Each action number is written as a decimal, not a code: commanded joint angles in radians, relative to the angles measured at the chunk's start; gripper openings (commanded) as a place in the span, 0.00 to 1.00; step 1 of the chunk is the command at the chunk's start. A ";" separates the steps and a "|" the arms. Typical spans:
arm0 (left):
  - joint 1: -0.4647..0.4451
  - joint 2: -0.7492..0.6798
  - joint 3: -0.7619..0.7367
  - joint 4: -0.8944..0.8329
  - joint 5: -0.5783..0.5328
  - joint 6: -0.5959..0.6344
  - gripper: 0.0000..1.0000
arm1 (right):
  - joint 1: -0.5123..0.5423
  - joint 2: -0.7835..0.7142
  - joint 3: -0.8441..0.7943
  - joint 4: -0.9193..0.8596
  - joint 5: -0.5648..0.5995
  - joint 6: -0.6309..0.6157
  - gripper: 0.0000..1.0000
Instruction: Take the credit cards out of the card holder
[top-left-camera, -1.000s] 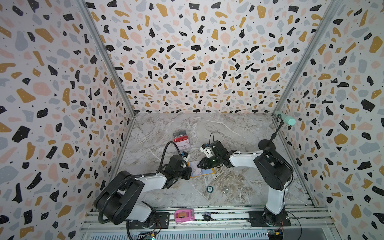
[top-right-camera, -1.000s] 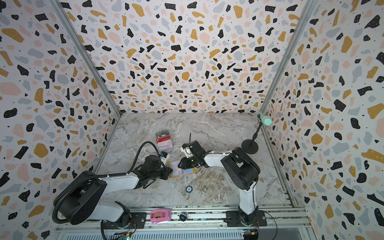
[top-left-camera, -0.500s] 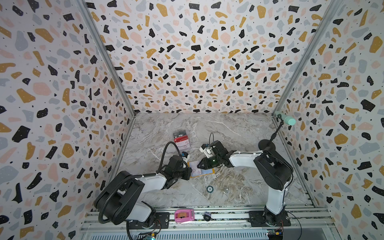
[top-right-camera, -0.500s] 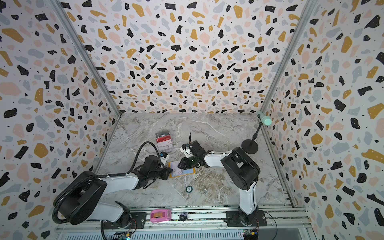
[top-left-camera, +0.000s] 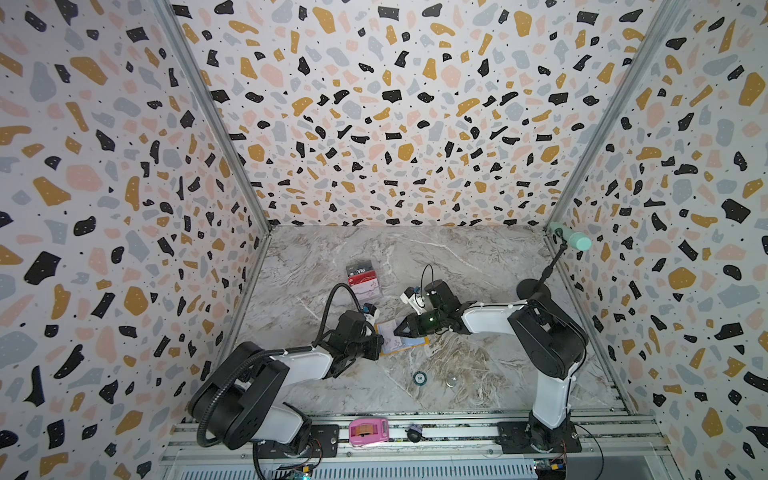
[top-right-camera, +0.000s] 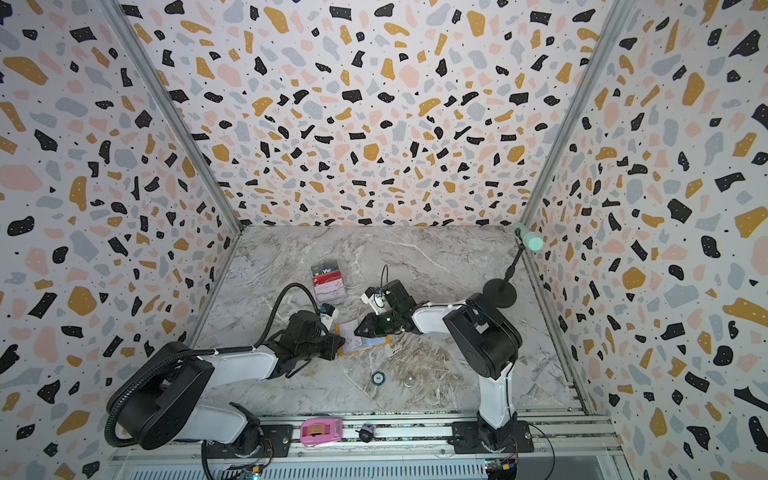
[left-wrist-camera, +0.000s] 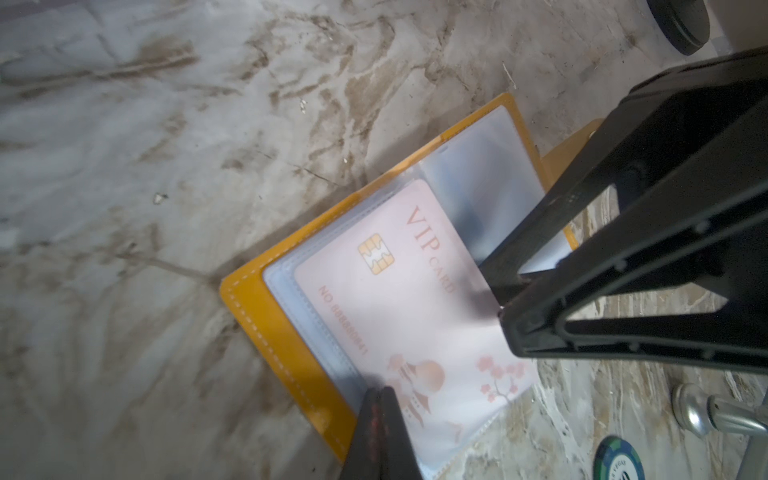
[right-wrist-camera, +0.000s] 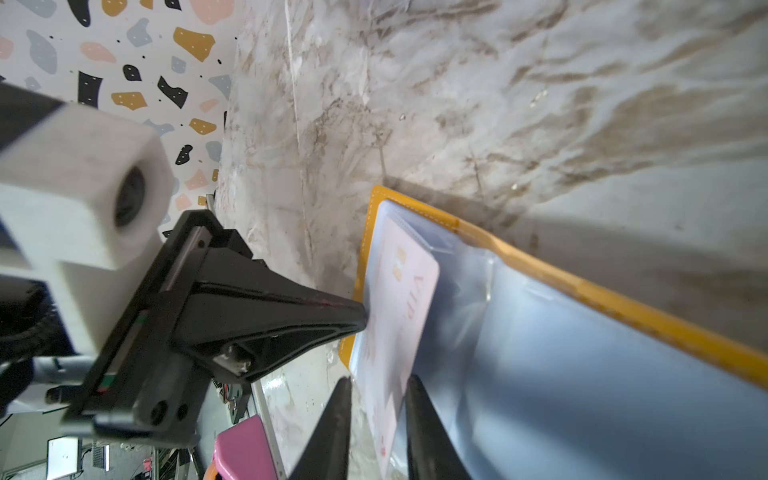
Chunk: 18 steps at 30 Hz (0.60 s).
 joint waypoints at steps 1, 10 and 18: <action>-0.005 0.013 -0.026 -0.046 -0.018 0.015 0.00 | 0.007 -0.012 -0.002 0.013 -0.067 0.016 0.25; -0.005 0.010 -0.025 -0.053 -0.019 0.020 0.00 | -0.003 0.038 0.007 0.008 -0.120 0.048 0.25; -0.005 0.011 -0.024 -0.053 -0.018 0.023 0.00 | -0.004 0.069 0.020 0.026 -0.153 0.063 0.25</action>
